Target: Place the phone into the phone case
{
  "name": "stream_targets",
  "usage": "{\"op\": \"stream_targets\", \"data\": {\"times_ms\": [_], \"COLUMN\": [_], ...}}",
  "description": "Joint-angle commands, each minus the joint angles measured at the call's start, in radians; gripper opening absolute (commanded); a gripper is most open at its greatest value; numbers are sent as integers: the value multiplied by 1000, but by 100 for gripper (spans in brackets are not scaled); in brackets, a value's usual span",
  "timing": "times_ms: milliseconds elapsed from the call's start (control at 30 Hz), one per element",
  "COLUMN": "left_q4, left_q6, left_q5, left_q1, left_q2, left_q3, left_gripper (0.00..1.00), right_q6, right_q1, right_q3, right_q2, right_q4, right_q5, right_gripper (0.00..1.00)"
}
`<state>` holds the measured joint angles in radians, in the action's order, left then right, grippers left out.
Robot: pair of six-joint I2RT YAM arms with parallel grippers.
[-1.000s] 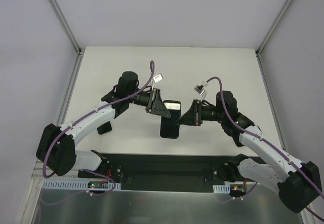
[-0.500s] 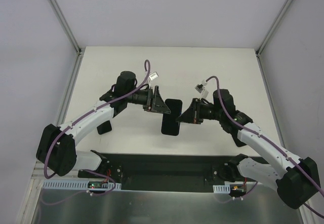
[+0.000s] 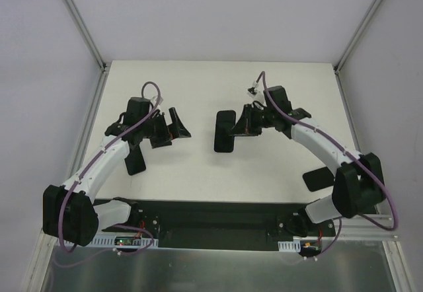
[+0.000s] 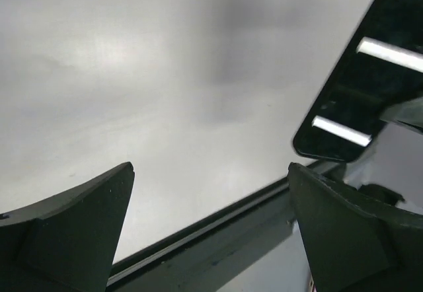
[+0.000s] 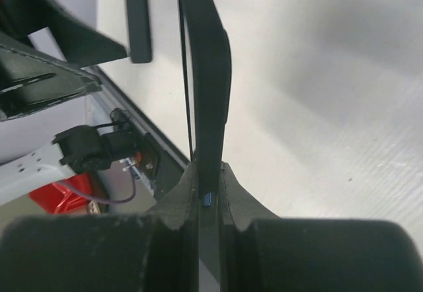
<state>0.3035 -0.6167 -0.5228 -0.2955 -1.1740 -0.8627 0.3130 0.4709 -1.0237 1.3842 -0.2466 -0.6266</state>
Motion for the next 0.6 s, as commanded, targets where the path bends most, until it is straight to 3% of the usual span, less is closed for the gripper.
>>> {"op": "stream_targets", "data": {"times_ms": [0, 100, 333, 567], "left_q4": [230, 275, 345, 387], "left_q6": [48, 44, -21, -43], "left_q5": [254, 311, 552, 635], "left_q1": [103, 183, 256, 283], "left_q2": [31, 54, 139, 96], "left_q3": [4, 36, 80, 56], "left_gripper": [99, 99, 99, 99], "right_q6": [-123, -135, -163, -158], "right_q1": [-28, -44, -87, -130], "right_q3": [-177, -233, -294, -312], "right_q2": [159, 260, 455, 512], "right_q4": [-137, -161, -178, -183], "right_q5": [18, 21, 50, 93], "right_gripper": [2, 2, 2, 19]}}
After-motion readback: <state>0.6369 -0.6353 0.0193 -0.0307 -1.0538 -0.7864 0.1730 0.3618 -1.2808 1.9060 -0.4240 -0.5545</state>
